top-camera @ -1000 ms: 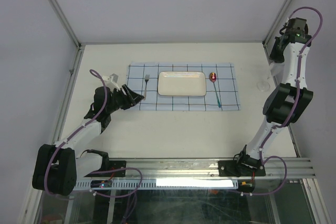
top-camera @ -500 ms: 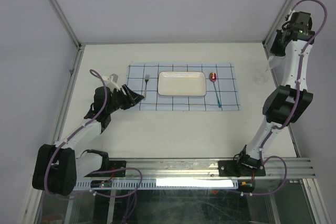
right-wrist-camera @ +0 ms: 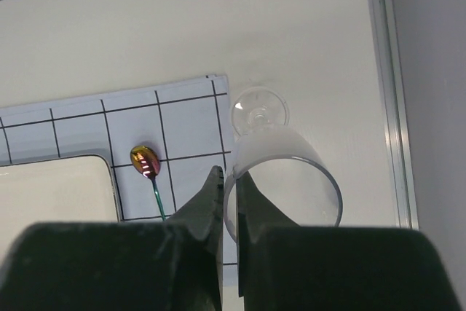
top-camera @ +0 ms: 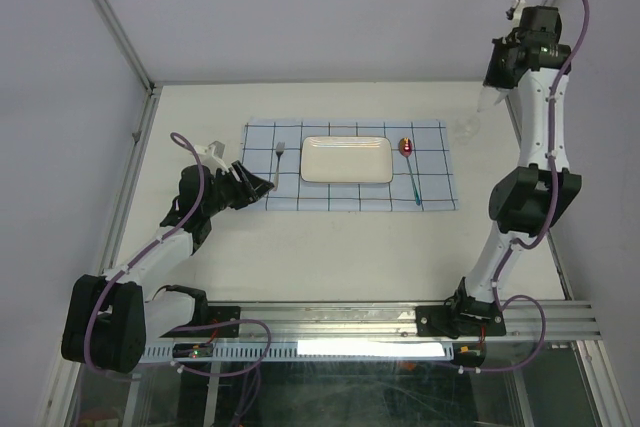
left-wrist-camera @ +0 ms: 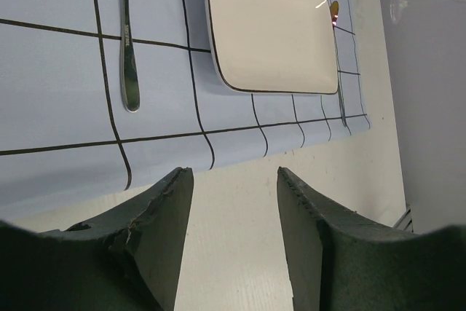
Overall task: Set the dinner table for one person
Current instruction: Pick up the cup at the center of the board.
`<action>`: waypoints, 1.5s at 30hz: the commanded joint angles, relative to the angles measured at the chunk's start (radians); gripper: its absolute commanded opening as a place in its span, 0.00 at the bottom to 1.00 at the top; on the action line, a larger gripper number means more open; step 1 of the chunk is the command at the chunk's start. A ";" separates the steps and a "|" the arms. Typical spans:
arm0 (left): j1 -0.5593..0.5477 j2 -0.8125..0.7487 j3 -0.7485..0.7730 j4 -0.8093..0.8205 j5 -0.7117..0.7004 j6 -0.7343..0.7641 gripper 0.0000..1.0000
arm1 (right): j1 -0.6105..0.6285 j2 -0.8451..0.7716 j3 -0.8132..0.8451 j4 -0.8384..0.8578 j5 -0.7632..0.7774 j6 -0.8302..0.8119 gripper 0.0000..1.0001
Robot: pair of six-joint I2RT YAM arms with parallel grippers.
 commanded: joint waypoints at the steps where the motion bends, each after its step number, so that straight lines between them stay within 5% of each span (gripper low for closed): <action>1: -0.009 -0.021 0.032 0.019 -0.013 0.013 0.51 | 0.042 0.017 0.082 0.074 -0.034 -0.006 0.00; 20: -0.009 -0.009 0.043 0.003 -0.030 0.011 0.51 | 0.232 0.148 0.152 0.156 -0.079 -0.015 0.00; 45: -0.011 -0.033 0.036 -0.016 -0.037 0.004 0.51 | 0.323 0.170 0.125 0.153 -0.043 -0.063 0.00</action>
